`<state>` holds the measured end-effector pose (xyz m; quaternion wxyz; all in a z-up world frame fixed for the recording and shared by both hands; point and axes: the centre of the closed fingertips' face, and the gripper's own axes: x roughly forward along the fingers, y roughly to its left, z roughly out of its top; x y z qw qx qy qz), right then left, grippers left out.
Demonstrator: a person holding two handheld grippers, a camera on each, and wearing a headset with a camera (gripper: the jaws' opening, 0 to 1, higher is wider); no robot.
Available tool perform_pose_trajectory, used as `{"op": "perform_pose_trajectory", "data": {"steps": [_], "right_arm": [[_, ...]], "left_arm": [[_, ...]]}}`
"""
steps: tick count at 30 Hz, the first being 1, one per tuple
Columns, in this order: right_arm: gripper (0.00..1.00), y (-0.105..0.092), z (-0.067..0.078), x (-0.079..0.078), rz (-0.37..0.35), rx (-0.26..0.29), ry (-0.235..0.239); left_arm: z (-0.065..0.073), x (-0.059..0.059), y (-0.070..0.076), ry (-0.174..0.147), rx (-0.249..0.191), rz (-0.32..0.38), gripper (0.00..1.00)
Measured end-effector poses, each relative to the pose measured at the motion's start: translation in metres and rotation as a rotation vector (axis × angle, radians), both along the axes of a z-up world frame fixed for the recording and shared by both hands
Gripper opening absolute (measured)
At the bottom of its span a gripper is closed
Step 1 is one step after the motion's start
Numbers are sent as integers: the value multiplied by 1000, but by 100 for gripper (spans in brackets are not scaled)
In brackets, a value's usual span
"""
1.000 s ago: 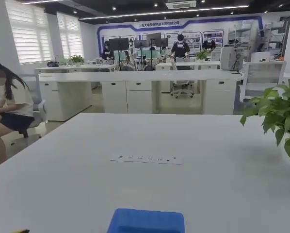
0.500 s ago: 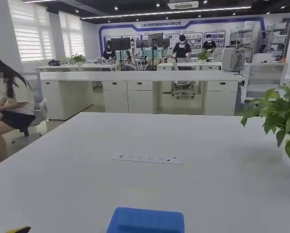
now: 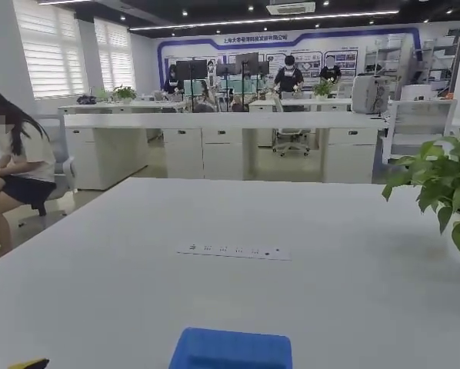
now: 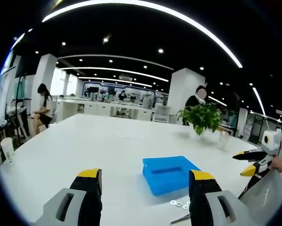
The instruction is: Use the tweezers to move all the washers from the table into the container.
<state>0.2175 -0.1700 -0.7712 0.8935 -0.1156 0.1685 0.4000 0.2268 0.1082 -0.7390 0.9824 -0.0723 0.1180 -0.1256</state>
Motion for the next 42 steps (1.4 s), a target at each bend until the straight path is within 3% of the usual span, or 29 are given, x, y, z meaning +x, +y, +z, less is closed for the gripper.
{"op": "perform_pose_trajectory", "data": {"steps": [7, 10, 15, 20, 29, 32, 35, 42], "right_arm": [[62, 0, 0, 1, -3, 1, 0], [63, 2, 6, 0, 4, 35, -12], [62, 1, 3, 0, 0, 20, -3], [63, -1, -5, 1, -9, 1, 24], [61, -1, 1, 3, -21, 32, 19], [61, 2, 0, 1, -6, 15, 12], [64, 2, -11, 1, 3, -41, 33], [61, -6, -18, 6, -34, -45, 76]], "left_arm": [[-1, 0, -1, 4, 6, -6, 75], [0, 0, 1, -5, 22, 0, 77], [-2, 0, 0, 1, 17, -4, 77], [-9, 1, -1, 33, 23, -12, 77], [-15, 1, -6, 63, 28, -46, 77], [-18, 1, -9, 78, 37, -66, 77], [-19, 0, -13, 79, 41, -95, 77], [-21, -1, -17, 91, 25, -126, 76]]}}
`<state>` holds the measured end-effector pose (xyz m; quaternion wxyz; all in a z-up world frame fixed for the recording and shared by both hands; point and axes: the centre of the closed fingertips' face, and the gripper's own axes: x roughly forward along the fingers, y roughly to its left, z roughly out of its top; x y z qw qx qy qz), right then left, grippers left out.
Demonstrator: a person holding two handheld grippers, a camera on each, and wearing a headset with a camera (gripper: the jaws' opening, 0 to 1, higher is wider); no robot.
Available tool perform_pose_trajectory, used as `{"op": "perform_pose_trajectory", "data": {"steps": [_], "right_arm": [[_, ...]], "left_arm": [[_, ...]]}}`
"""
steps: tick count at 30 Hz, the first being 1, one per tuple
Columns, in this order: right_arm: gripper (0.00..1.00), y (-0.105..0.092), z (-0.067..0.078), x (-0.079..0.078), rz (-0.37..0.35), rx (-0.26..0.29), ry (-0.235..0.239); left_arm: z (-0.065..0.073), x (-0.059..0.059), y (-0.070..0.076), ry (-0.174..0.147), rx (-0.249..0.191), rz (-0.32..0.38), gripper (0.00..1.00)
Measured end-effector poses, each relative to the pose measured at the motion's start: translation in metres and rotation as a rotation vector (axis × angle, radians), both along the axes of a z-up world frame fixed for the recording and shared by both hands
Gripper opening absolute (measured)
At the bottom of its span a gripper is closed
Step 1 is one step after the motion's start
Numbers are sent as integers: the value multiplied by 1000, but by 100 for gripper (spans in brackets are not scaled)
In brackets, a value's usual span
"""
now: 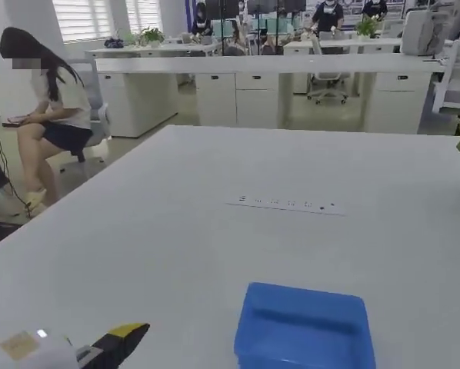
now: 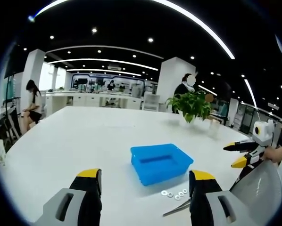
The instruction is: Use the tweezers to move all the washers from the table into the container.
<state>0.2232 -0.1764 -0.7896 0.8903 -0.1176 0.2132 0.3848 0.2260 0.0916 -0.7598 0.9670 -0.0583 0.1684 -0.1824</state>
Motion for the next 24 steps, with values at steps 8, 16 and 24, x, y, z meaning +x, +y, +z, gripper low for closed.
{"op": "perform_pose_trajectory", "data": {"steps": [8, 16, 24], "right_arm": [[58, -7, -5, 4, -35, -35, 30], [53, 9, -2, 4, 5, -124, 86], [46, 75, -16, -5, 188, -99, 192]], "left_arm": [[-18, -7, -7, 107, 29, -83, 74], [-39, -18, -25, 240, 123, -331, 56], [-67, -19, -45, 307, 180, -569, 40]]}}
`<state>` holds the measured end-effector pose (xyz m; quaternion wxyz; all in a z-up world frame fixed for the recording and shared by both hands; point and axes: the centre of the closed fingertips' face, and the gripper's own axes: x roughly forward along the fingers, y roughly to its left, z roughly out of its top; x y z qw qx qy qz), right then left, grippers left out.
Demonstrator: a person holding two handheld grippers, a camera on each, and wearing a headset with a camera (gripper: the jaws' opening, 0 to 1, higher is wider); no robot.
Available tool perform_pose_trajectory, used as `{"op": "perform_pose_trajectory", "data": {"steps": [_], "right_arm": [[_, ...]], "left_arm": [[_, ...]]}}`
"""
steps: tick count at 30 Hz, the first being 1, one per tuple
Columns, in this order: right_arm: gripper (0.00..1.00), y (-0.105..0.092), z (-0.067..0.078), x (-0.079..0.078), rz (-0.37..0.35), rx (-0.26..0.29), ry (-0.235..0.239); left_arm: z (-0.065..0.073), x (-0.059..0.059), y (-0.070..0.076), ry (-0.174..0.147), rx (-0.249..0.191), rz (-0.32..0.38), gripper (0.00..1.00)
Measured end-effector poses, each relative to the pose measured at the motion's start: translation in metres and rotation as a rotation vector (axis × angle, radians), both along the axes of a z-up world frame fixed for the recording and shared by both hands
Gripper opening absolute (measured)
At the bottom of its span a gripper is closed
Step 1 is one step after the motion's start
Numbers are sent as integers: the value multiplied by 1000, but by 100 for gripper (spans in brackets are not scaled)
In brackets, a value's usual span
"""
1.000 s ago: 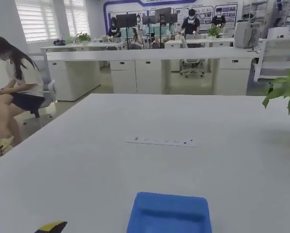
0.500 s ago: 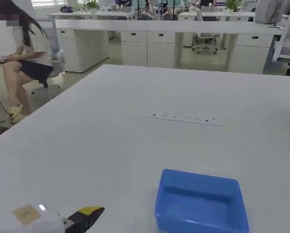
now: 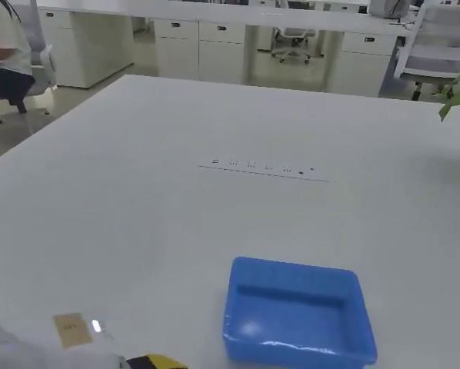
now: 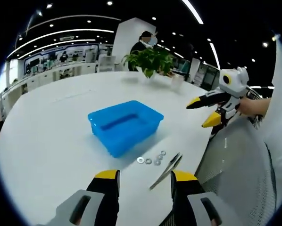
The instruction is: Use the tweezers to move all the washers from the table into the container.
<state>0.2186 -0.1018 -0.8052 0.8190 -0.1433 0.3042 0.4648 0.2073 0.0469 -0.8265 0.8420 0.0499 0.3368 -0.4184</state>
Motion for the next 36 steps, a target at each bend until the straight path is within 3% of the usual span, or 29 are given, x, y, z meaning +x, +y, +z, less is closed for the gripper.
{"op": "perform_pose_trajectory", "data": {"steps": [3, 6, 7, 10, 11, 14, 16, 17, 20, 25, 26, 28, 29, 32, 35, 36], "right_arm": [[41, 18, -14, -7, 81, -23, 57], [36, 30, -27, -13, 143, -52, 114], [35, 34, -30, -14, 154, -54, 128], [33, 43, -38, -14, 183, -64, 158], [34, 47, -41, -15, 193, -59, 186], [31, 51, -50, -17, 238, -91, 201], [29, 54, -57, -22, 260, -105, 242], [28, 56, -58, -21, 264, -106, 239], [27, 58, -65, -26, 307, -138, 248], [16, 59, -70, -26, 450, -259, 135], [14, 59, -72, -30, 501, -293, 120], [13, 63, -74, -34, 509, -291, 126], [13, 65, -75, -35, 509, -290, 131], [12, 68, -77, -35, 533, -309, 112], [10, 70, -77, -35, 553, -331, 82], [9, 70, -78, -35, 554, -335, 84]], "left_arm": [[-9, -4, -6, 16, 24, -82, 33], [-16, -7, -14, 61, 0, -113, 31], [-20, -9, -15, 70, 11, -135, 30], [-29, -12, -16, 76, 45, -177, 26], [-33, -13, -17, 90, 43, -184, 25], [-36, -14, -22, 113, 30, -204, 25], [-37, -16, -25, 112, 34, -238, 25], [-38, -16, -26, 114, 42, -252, 24], [-44, -16, -24, 99, 102, -304, 22], [-50, -18, -22, 87, 194, -377, 17], [-52, -17, -21, 76, 232, -396, 17], [-52, -17, -20, 35, 298, -453, 13], [-53, -19, -20, 36, 319, -472, 11], [-55, -13, -20, -53, 430, -553, 4], [-56, -10, -21, -83, 478, -584, 0], [-56, -12, -22, -78, 477, -596, 0]]}}
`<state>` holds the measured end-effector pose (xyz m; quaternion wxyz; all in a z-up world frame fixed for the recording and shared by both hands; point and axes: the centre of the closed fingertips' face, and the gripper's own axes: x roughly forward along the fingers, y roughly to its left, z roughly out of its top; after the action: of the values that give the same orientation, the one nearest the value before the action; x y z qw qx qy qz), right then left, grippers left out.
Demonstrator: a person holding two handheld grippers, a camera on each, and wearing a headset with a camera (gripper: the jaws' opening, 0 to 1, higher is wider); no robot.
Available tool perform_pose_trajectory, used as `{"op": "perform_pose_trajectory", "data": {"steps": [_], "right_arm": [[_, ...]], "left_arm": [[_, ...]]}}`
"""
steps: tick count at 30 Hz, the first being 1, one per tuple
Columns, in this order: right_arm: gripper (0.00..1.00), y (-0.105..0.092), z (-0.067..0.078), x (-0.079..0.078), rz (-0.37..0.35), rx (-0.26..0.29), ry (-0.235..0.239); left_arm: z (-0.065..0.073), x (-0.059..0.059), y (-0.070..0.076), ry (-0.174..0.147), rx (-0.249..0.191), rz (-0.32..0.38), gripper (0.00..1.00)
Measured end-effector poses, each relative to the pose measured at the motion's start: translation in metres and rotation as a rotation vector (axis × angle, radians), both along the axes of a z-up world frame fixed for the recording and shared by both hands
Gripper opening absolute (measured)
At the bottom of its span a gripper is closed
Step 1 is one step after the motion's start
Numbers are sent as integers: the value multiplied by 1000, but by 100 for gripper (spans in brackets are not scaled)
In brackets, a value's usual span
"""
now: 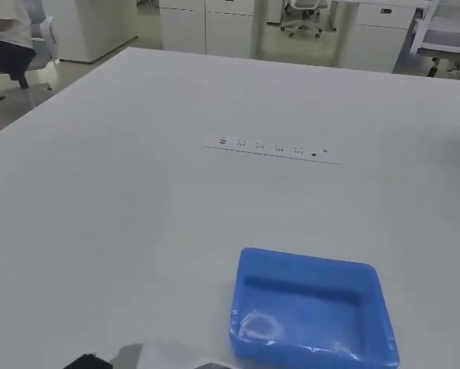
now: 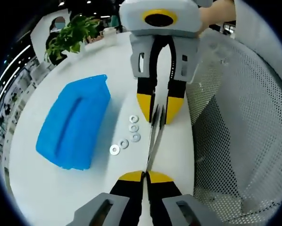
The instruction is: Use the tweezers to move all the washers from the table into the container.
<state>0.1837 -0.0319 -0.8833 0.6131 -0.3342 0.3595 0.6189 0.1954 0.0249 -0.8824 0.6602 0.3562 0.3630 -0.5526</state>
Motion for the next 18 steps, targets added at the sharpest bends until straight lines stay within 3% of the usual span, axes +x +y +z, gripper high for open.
{"op": "perform_pose_trajectory", "data": {"steps": [2, 9, 11, 18], "right_arm": [[8, 0, 0, 2, 2, -4, -4], [5, 1, -1, 5, -8, -8, -13], [6, 1, -1, 4, -11, -5, -21], [5, 8, 6, 5, -17, 42, -41]], "left_arm": [[0, 0, -2, -18, -5, -37, 0], [0, -2, 1, -28, 2, -87, 0], [8, -5, 2, -43, -13, -98, 0], [46, -4, 3, -36, -92, -66, 0]]}}
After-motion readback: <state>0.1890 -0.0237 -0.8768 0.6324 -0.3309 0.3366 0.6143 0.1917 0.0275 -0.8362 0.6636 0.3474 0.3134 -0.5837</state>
